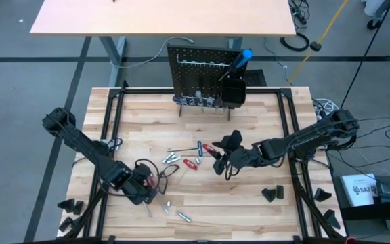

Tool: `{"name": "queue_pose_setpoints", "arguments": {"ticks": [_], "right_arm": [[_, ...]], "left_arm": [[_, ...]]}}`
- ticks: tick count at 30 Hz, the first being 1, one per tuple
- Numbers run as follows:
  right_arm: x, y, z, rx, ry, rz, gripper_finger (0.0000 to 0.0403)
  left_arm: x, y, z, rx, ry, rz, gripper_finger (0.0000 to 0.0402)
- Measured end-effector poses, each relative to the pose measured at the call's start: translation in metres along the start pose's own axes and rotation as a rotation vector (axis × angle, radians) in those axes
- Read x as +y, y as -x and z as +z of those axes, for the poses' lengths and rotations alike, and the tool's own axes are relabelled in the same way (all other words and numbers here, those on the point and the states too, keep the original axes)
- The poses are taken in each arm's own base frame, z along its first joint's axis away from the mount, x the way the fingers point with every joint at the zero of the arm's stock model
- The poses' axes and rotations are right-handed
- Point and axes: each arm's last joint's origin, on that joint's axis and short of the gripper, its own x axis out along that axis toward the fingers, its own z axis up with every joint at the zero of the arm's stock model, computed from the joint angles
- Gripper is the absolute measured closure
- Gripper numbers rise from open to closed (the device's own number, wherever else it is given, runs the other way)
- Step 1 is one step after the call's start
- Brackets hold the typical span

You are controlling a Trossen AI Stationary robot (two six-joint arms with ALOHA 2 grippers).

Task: Hang tools onto peg board
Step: Hang the red screwdriver onto the peg board

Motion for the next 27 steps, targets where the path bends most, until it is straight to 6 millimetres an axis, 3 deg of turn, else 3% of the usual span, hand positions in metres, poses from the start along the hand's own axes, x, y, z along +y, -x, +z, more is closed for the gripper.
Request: {"name": "queue_pose_setpoints", "arguments": {"ticks": [11, 27], "right_arm": [[0.001, 0.000, -0.001, 0.037, 0.024, 0.044, 0.0234], [0.001, 0.000, -0.002, 0.050, 0.028, 0.057, 0.0234]], "left_arm": [[-0.008, -0.012, -0.004, -0.081, 0.157, -0.032, 0.0162], [-0.006, -0.024, -0.013, -0.091, 0.207, 0.025, 0.0162]]}}
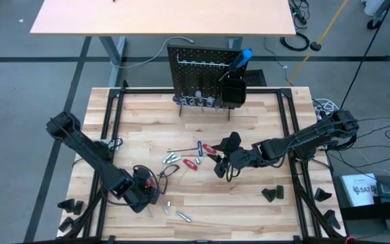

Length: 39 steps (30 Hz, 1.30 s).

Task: Hang tools onto peg board
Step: Hang the red screwdriver onto the peg board

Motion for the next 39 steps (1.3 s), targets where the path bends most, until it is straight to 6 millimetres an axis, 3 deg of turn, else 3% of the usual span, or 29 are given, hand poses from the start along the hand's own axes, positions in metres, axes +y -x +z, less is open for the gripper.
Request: {"name": "queue_pose_setpoints", "arguments": {"ticks": [16, 24, 31, 39], "right_arm": [[0.000, 0.000, 0.000, 0.000, -0.002, 0.000, 0.0234], [0.000, 0.000, 0.000, -0.001, -0.010, 0.000, 0.0234], [0.000, 0.000, 0.000, -0.001, -0.010, 0.000, 0.0234], [0.000, 0.000, 0.000, -0.001, -0.009, -0.001, 0.0234]], "left_arm": [[-0.001, -0.030, -0.002, -0.086, -0.030, 0.096, 0.0162], [-0.002, -0.032, 0.010, -0.116, -0.191, 0.118, 0.0162], [-0.001, -0.025, 0.018, -0.081, -0.301, 0.124, 0.0162], [0.002, 0.008, 0.019, -0.046, -0.316, 0.017, 0.0162]]}}
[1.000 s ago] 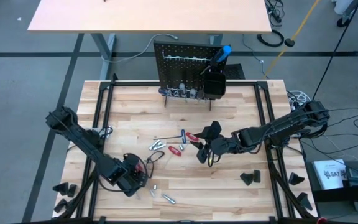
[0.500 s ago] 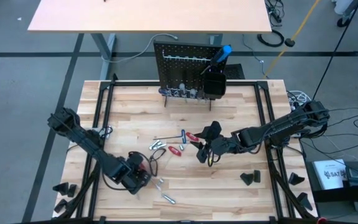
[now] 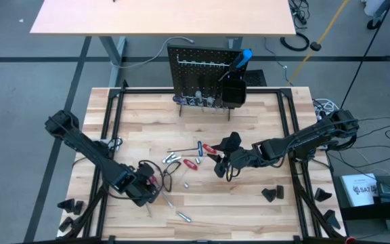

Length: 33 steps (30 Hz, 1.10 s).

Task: Hang tools onto peg board
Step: Hang the red screwdriver onto the peg board

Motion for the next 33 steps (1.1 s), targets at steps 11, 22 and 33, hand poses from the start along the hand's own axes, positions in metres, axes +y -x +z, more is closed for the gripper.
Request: {"name": "queue_pose_setpoints", "arguments": {"ticks": [11, 22, 33], "right_arm": [[-0.001, 0.000, -0.001, 0.008, 0.017, -0.006, 0.0234], [-0.001, 0.000, -0.001, 0.011, 0.019, -0.007, 0.0234], [-0.001, 0.000, -0.001, 0.011, 0.019, -0.008, 0.0234]], "left_arm": [[0.001, 0.015, -0.025, 0.304, 0.124, -0.032, 0.0162], [0.003, 0.001, -0.052, 0.144, 0.327, 0.070, 0.0162], [0.001, -0.028, -0.062, 0.126, 0.357, 0.197, 0.0162]]}}
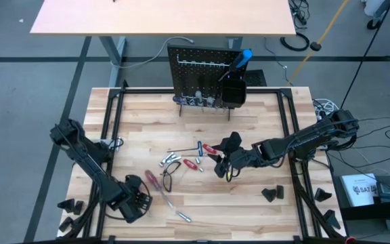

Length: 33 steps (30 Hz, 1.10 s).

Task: Hang tools onto peg board
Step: Hang the red screwdriver onto the peg board

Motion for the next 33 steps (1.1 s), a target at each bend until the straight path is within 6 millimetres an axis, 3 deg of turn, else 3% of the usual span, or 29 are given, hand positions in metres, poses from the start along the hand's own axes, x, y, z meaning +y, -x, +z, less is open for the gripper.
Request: {"name": "queue_pose_setpoints", "arguments": {"ticks": [13, 18, 25, 33], "right_arm": [[0.000, 0.000, 0.000, -0.001, -0.008, -0.001, 0.0234], [0.000, 0.000, 0.000, -0.001, -0.008, 0.000, 0.0234], [0.000, 0.000, 0.000, -0.001, -0.009, 0.000, 0.0234], [0.000, 0.000, 0.000, -0.001, -0.007, 0.000, 0.0234]], "left_arm": [[-0.005, -0.003, 0.005, -0.081, -0.223, -0.034, 0.0162], [-0.004, 0.005, 0.006, -0.061, -0.279, -0.050, 0.0162], [-0.005, 0.019, 0.010, -0.105, -0.184, -0.143, 0.0162], [-0.004, 0.011, 0.011, -0.171, 0.041, -0.122, 0.0162]]}}
